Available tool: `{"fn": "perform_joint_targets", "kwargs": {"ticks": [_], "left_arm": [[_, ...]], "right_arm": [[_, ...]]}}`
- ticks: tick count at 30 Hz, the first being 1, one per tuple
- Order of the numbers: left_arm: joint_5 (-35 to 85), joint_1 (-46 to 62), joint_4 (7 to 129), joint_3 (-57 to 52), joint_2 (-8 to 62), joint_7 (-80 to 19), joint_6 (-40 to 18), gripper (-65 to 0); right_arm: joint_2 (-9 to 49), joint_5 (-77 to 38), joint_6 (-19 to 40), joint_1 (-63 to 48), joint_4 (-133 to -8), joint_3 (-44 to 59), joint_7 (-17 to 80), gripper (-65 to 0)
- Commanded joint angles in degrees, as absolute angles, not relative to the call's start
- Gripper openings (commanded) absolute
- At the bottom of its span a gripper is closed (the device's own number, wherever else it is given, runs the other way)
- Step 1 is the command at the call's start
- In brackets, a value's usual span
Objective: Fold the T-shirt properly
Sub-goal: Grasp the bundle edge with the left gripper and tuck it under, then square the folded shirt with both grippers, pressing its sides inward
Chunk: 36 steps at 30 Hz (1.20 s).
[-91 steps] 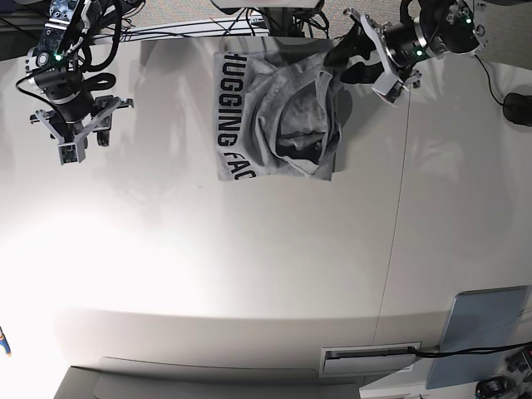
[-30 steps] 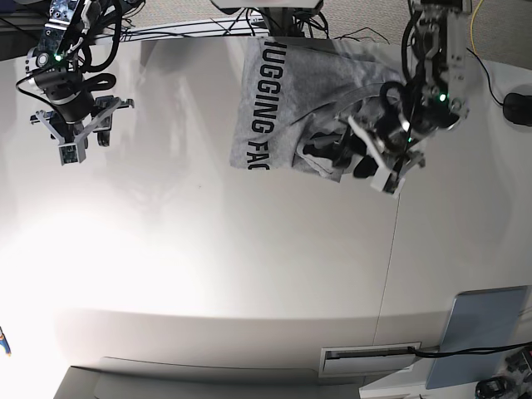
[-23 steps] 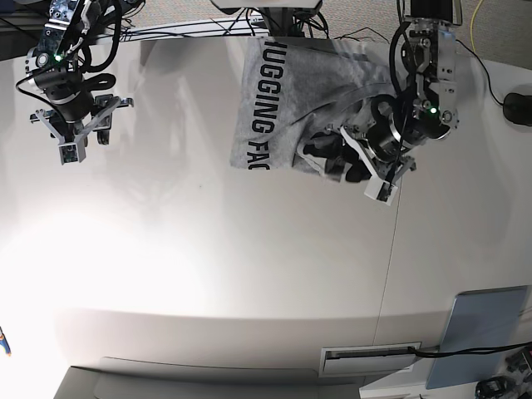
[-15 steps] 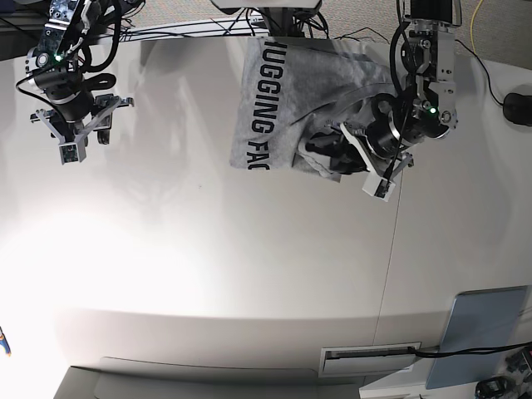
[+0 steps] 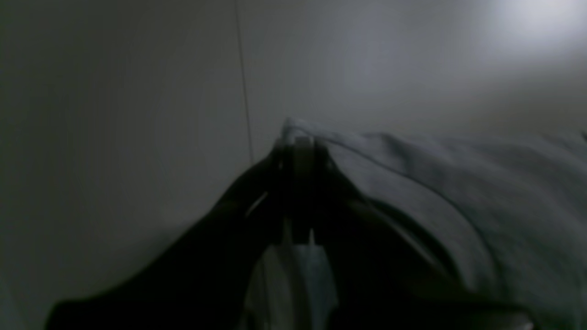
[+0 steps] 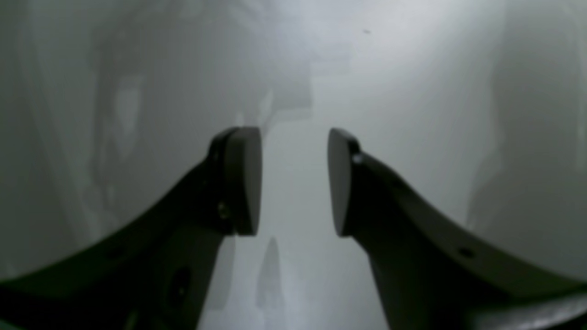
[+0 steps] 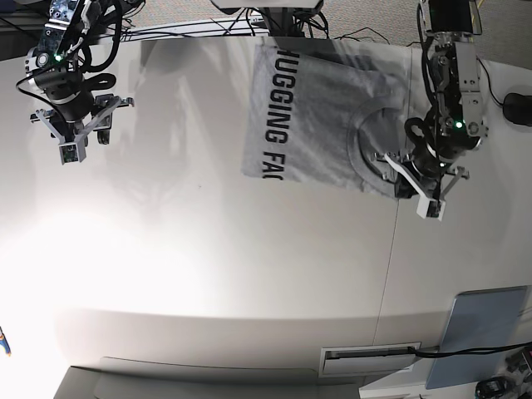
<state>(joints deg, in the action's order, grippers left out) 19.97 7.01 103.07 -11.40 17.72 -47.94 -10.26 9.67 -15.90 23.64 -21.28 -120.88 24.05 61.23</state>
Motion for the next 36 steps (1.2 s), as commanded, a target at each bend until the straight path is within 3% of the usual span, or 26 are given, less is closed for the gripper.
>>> {"fn": "perform_joint_targets", "kwargs": {"ticks": [1, 3, 7, 9, 12, 17, 22, 29, 36], "left_arm": [[19.8, 6.2, 104.0, -11.7, 18.2, -46.6, -10.3, -65.0], [18.7, 6.1, 104.0, -11.7, 18.3, -46.4, -10.3, -60.3], [17.1, 5.7, 104.0, -11.7, 18.3, -46.2, -10.3, -41.2], [17.1, 5.7, 104.0, -12.3, 18.3, -46.2, -10.5, -38.8], [17.3, 6.1, 104.6, -13.9, 18.3, -47.1, -11.7, -44.5], [33.5, 8.4, 107.9, -16.6, 18.3, -59.2, -27.5, -65.0], [52.3, 14.5, 109.5, -16.7, 18.7, -70.3, -40.0, -65.0], [57.3, 22.3, 109.4, -16.6, 22.4, -75.4, -40.0, -65.0], [49.9, 26.2, 106.6, -14.8, 22.4, -74.2, -40.0, -65.0]], "right_arm": [[10.3, -16.0, 23.6, -21.1, -122.0, 24.4, 59.9, -40.9], [10.3, -16.0, 23.6, -21.1, -122.0, 24.4, 59.9, -40.9], [10.3, -16.0, 23.6, -21.1, -122.0, 24.4, 59.9, -40.9], [10.3, -16.0, 23.6, -21.1, -122.0, 24.4, 59.9, -40.9], [10.3, -16.1, 23.6, -21.1, -122.0, 24.4, 59.3, -40.9], [10.3, -16.1, 23.6, -21.1, -122.0, 24.3, 58.0, -41.0], [10.3, -16.1, 23.6, -20.8, -122.0, 24.3, 58.0, -41.0], [10.3, -19.6, 25.5, -20.5, -122.0, 24.2, 56.2, -41.0], [10.3, -19.1, 25.3, -15.4, -121.6, 16.4, 57.0, -41.0]]}}
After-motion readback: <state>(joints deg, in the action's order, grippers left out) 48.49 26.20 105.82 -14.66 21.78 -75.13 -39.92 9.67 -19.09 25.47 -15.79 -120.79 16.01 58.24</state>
